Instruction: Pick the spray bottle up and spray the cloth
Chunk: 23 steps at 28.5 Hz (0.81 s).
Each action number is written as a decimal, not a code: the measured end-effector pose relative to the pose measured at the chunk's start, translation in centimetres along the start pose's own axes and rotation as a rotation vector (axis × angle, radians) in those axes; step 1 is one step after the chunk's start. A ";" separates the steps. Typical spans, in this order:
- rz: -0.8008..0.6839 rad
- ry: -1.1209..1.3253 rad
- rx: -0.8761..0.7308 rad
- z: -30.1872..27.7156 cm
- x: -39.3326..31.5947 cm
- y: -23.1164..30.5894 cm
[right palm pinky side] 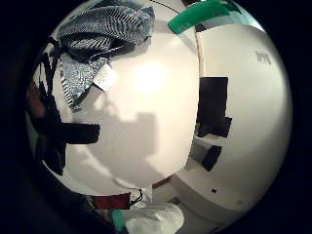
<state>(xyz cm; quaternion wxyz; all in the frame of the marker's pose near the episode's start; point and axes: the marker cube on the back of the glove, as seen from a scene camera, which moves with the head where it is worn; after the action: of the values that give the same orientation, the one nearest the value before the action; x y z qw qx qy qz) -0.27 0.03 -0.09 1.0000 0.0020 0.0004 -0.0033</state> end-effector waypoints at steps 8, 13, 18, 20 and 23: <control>-0.006 -0.002 0.008 -0.1 -0.6 -0.1; -0.008 -0.002 0.001 0.0 -0.5 0.0; -0.020 -0.006 0.004 -0.2 -0.8 0.1; -0.026 -0.018 0.007 -0.3 -0.8 0.2; -0.034 -0.077 0.028 -0.5 -0.4 0.6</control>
<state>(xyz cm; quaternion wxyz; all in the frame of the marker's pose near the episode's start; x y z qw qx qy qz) -0.67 0.59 -0.63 0.9989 0.0158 -0.0379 -0.0205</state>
